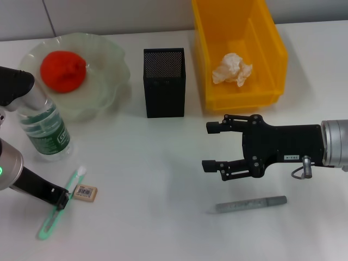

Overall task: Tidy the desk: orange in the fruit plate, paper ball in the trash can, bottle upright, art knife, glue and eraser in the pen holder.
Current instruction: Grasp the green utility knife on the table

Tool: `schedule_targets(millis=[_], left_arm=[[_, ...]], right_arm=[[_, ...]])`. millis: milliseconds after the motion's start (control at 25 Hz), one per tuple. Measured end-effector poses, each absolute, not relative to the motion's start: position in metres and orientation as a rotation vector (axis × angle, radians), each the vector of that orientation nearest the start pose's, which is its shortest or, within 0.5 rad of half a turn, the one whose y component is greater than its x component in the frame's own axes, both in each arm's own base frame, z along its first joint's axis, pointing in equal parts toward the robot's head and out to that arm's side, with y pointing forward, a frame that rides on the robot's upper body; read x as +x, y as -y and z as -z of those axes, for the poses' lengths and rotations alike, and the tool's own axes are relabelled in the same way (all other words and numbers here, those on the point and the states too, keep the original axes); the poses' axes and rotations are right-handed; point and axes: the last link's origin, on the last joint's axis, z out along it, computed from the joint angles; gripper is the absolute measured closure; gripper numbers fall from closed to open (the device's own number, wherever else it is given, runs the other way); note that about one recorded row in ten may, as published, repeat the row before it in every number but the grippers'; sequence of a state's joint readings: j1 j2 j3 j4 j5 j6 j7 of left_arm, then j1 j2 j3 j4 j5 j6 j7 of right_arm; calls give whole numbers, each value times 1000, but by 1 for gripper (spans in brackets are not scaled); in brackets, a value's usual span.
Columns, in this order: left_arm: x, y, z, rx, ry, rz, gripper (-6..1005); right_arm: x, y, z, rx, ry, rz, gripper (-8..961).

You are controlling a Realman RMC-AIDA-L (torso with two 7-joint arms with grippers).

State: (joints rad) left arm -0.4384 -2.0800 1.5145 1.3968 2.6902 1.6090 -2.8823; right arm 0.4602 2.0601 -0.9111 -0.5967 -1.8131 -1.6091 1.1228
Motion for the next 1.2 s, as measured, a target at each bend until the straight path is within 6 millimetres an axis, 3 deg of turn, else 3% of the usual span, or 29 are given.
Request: schedule_targets(millis=[480,960,1200], left_arm=[[-229,-310,8,-2319,1341,-667,873],[-231,-309,5,-2309,1355,-659,833],[-231,-309,5,-2307,1351,-663,674]], right_arm=[[260,-300,19,-2834,-307,-785,113],[259,-299,18,-2839,-303,-795,112],[259,-299,18,-2838,-303,-795,112]])
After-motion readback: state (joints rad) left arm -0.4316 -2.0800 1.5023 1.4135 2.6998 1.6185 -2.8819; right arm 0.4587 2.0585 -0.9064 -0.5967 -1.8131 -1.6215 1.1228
